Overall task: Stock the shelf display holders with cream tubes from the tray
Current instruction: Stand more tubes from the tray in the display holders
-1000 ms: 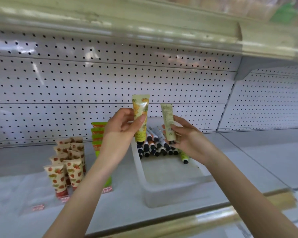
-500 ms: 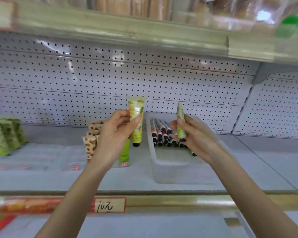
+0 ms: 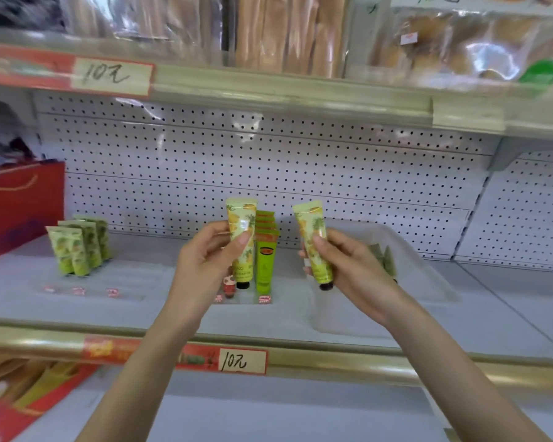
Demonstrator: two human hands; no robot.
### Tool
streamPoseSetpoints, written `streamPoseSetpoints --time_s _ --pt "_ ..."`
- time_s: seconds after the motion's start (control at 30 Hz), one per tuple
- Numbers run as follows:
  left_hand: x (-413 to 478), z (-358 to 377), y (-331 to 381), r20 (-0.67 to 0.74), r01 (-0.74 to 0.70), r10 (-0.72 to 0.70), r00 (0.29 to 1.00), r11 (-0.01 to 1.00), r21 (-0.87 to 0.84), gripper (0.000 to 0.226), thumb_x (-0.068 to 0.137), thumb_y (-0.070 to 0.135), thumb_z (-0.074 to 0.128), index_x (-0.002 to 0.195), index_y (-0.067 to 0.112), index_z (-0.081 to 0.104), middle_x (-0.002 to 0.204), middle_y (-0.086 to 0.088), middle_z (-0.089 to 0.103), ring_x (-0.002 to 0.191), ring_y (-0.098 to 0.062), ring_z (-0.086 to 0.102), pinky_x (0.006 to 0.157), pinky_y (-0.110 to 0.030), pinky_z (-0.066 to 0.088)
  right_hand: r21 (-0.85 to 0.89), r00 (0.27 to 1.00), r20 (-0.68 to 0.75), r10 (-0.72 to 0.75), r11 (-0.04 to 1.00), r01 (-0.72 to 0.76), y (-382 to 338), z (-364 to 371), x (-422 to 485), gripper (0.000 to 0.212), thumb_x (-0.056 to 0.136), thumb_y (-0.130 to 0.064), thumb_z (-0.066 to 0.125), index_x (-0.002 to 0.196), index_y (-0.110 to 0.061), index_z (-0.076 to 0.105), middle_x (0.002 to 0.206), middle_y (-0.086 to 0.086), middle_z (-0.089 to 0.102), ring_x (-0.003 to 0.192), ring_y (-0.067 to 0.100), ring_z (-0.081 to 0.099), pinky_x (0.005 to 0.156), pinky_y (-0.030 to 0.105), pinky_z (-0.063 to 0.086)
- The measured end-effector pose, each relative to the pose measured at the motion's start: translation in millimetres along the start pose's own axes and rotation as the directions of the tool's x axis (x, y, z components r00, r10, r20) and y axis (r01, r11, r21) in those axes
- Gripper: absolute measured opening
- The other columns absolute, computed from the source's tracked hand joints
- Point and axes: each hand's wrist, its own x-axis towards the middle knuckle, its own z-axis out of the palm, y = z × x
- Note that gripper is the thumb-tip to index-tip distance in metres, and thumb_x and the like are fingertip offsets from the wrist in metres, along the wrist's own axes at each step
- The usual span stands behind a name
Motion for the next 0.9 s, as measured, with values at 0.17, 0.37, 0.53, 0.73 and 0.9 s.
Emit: streamPoseSetpoints --time_s 0.17,0.37,0.53,0.73,0.9 --pt "14.8 -45.5 2.8 0.027 0.009 -0.009 1.0 1.0 -0.006 0.009 0.085 0.017 0.062 0.093 0.02 0.063 0.084 0.006 0.071 0.077 -0.002 0.065 0.065 -0.019 0.054 -0.2 0.996 0.011 -0.084 0.976 0.084 4.2 43.9 13.3 0.019 0.088 -0.02 0.057 0.104 -0.013 0.064 0.093 0.003 0.067 0.081 0.008 0.063 0.069 0.019 0.05" --pt "44.4 -145.6 4.6 0.05 -0.003 0.001 0.999 0.999 0.054 0.007 0.085 0.015 0.062 0.087 0.022 0.062 0.081 0.009 0.068 0.074 -0.003 0.064 0.063 -0.02 0.055 -0.191 0.989 -0.071 -0.127 0.975 0.112 24.1 131.5 47.2 0.009 0.088 -0.011 0.06 0.094 -0.013 0.064 0.084 -0.003 0.063 0.071 0.005 0.06 0.063 0.016 0.05" --pt "59.6 -219.8 5.9 0.024 -0.007 0.004 1.0 0.995 0.104 0.004 0.087 0.013 0.061 0.089 0.015 0.062 0.076 0.012 0.065 0.065 0.003 0.059 0.053 -0.012 0.048 -0.179 0.991 -0.071 -0.117 0.979 0.102 45.4 199.3 75.4 0.008 0.086 -0.006 0.061 0.094 -0.006 0.065 0.079 0.0 0.063 0.068 0.003 0.061 0.064 0.015 0.05" --pt "78.7 -297.2 3.6 -0.053 0.011 -0.002 0.999 0.986 0.166 0.009 0.087 0.017 0.061 0.094 0.016 0.065 0.091 0.002 0.067 0.077 -0.005 0.063 0.065 -0.024 0.055 -0.192 0.997 -0.065 -0.052 0.981 0.038 64.9 254.4 109.4 0.015 0.088 -0.012 0.062 0.102 -0.007 0.064 0.093 0.005 0.064 0.079 0.008 0.065 0.073 0.025 0.057" --pt "97.0 -332.0 -8.1 -0.132 0.027 -0.001 0.991 0.981 0.192 0.013 0.086 0.024 0.062 0.098 0.02 0.066 0.1 -0.002 0.068 0.089 -0.013 0.064 0.074 -0.029 0.055 -0.215 0.999 -0.032 -0.028 0.976 0.021 75.9 271.2 137.7 0.018 0.087 -0.014 0.063 0.104 -0.012 0.063 0.1 0.009 0.065 0.082 0.009 0.066 0.07 0.023 0.056"
